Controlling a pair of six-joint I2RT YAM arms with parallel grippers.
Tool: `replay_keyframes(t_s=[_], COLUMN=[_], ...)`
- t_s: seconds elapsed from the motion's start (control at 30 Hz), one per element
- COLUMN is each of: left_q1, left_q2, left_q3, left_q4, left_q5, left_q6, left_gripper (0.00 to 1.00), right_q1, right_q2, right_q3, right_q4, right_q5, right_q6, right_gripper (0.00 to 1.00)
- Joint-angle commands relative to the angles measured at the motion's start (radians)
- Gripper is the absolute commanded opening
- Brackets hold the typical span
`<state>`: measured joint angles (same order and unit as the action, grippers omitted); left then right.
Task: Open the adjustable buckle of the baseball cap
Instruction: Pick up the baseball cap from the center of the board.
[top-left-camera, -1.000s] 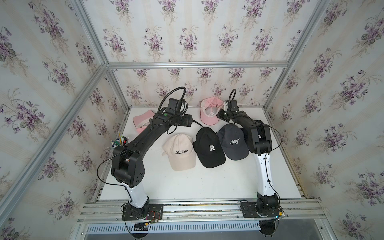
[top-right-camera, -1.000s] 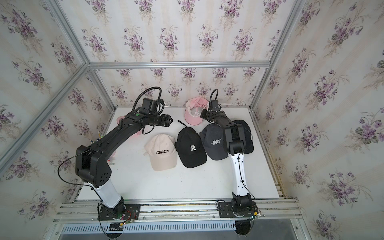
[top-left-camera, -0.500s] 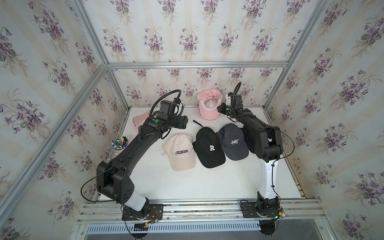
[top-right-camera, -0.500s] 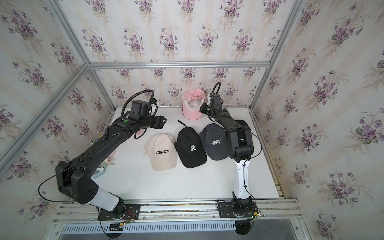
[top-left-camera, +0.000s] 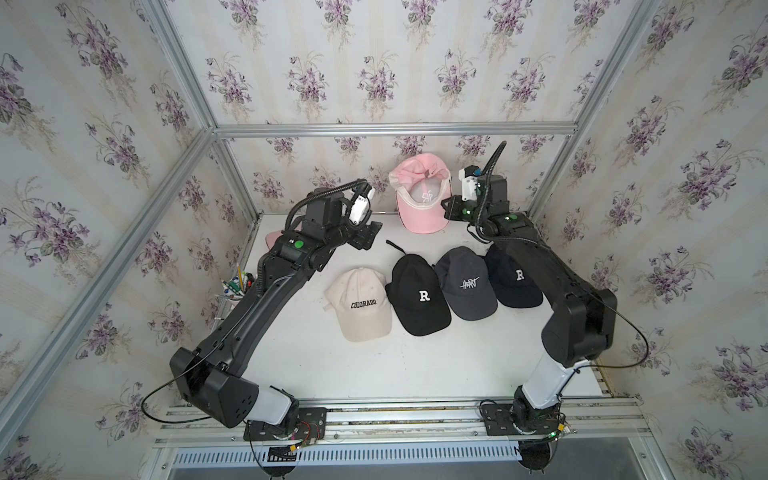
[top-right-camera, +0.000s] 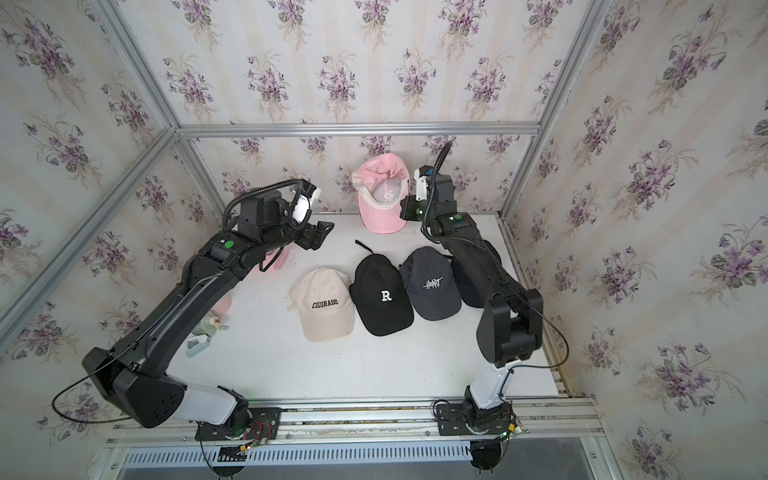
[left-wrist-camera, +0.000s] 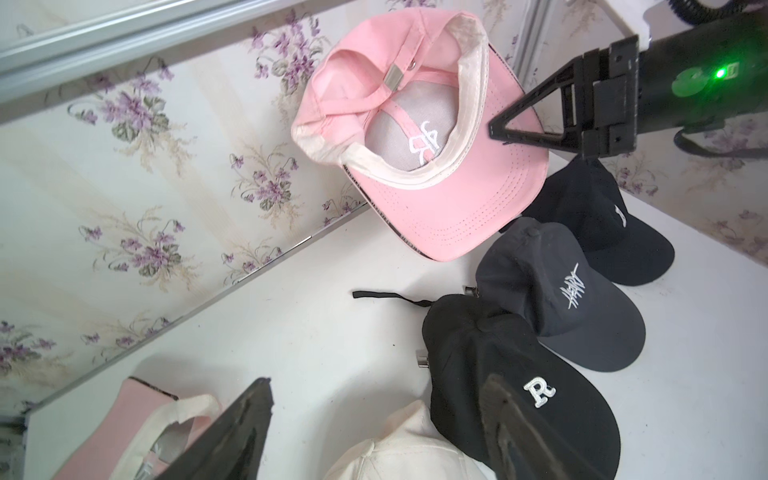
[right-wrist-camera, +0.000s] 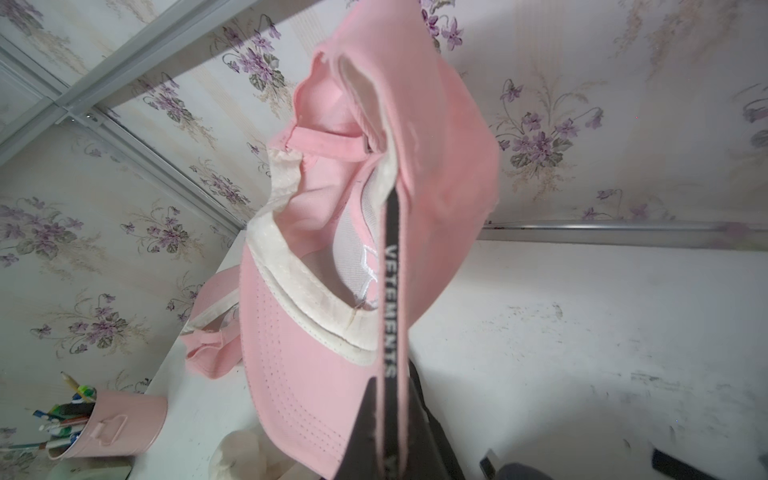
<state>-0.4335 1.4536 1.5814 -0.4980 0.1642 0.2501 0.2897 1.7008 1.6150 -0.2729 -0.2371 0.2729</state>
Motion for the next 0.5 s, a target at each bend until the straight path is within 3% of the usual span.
replay_keyframes(t_s=[0.0,0.27,0.47], left_q1=[-0.035,-0.185,-0.213], left_q2=[0.004,0.076,0.129], left_q3=[0.025,0.1,0.154], left_q4=[-0.037,-0.048,-0.051], left_q5=[0.003,-0.106,-0.084], left_q6=[0.14,0.325,0.367], left_gripper=[0.8,0.81,0.81], right_q1=[0.006,0.024,0.035], right_q2=[-0.106,-0.378,-0.59], right_q3=[-0.046,-0.221,-0.364], right_q4=[-0.063,-0.22,-0.265], right_q5=[-0.005,-0.003,0.002], right_q6=[-0.056,-0.14,-0.139], right_gripper=[0.0,0.0,0.0])
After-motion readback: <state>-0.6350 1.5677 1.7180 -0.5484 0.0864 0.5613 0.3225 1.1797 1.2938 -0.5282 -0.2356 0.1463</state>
